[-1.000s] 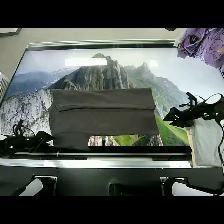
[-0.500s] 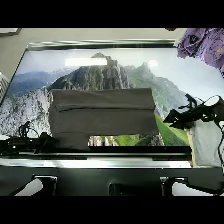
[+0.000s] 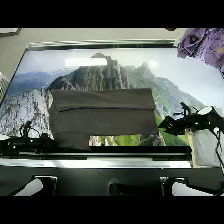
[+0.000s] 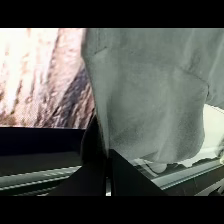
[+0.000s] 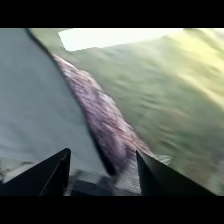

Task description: Fold the clothes and pants, and hang the long-sleeved shirts on hangers.

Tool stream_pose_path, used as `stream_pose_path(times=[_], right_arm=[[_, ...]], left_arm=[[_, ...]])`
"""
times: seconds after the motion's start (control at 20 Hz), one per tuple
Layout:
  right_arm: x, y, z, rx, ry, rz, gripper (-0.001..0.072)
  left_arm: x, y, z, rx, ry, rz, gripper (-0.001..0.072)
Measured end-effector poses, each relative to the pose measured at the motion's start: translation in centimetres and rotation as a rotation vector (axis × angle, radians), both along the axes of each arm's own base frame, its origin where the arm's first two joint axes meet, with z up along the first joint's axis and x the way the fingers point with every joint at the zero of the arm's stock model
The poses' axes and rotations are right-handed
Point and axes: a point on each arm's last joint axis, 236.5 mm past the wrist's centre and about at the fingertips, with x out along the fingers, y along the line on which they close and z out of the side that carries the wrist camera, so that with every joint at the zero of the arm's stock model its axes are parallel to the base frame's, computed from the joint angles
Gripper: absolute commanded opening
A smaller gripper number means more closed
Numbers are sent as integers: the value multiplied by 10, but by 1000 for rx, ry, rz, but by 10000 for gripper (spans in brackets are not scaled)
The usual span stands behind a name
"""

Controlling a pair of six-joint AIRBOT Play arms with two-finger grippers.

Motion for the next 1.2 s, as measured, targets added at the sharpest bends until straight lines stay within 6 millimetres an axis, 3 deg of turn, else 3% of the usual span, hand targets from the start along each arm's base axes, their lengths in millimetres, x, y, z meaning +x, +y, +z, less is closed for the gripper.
stream_pose_path(times=[0.2,0.55,0.7,0.9,1.0,1.2], right_arm=[[0,11,-6,61,15,-10,483],[-22,25,-6,124,106,16,469],[-20,32,-11,108,96,28,29],[-11,47,-11,71,49,57,32],[-9,42,-7,17,27,55,32],[-20,30,25,-71,19,41,32]], left_arm=[[0,-1,0,-3,1,-1,17],[-1,-1,1,-5,2,-2,16],[-1,-1,1,-4,2,-1,16],[6,3,9,4,-12,7,14],[15,8,24,16,-36,19,14],[20,9,65,43,-70,82,14]])
